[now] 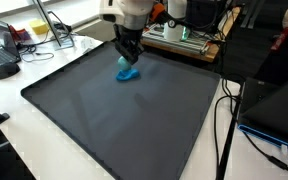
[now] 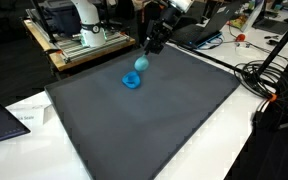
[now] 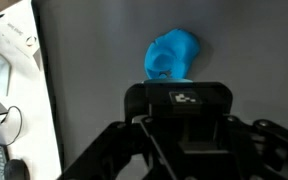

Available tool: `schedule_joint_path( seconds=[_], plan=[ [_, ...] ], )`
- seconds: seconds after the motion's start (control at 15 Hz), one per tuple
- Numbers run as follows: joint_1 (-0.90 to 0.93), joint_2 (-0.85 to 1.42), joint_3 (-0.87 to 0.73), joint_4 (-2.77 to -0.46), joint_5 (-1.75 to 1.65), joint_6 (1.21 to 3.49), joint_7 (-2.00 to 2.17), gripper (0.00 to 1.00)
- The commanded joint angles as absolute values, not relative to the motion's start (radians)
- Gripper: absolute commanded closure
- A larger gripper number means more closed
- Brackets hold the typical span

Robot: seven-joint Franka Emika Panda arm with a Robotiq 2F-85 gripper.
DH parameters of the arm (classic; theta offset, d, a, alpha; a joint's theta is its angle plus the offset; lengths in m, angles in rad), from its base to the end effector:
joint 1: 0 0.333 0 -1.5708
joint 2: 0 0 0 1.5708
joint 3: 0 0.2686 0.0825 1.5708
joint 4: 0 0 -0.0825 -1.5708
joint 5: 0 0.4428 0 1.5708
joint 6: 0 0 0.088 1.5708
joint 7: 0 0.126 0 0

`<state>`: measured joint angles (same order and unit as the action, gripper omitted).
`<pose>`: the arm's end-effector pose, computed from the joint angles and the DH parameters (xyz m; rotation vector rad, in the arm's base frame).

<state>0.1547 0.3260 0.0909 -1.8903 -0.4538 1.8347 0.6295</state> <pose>0.6004 0.1063 0.2184 2.6200 -0.2341 -0.2354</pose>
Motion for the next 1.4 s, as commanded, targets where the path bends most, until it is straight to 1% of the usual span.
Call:
schedule_joint_path(
  seconds=[0.0, 0.27, 0.6, 1.07, 1.33],
  plan=[
    [0.102, 0.316, 0.058, -1.832, -0.299, 1.822, 0.465, 0.78],
    [0.023, 0.335, 0.025, -1.751, -0.109, 1.781, 0.253, 0.78],
    [-0.057, 0.388, -0.009, -1.633, 0.052, 1.650, 0.102, 0.78],
    [-0.133, 0.545, -0.016, -1.416, 0.159, 1.412, -0.070, 0.78],
    [-0.168, 0.653, -0.009, -1.292, 0.185, 1.353, -0.149, 0.78]
  ],
)
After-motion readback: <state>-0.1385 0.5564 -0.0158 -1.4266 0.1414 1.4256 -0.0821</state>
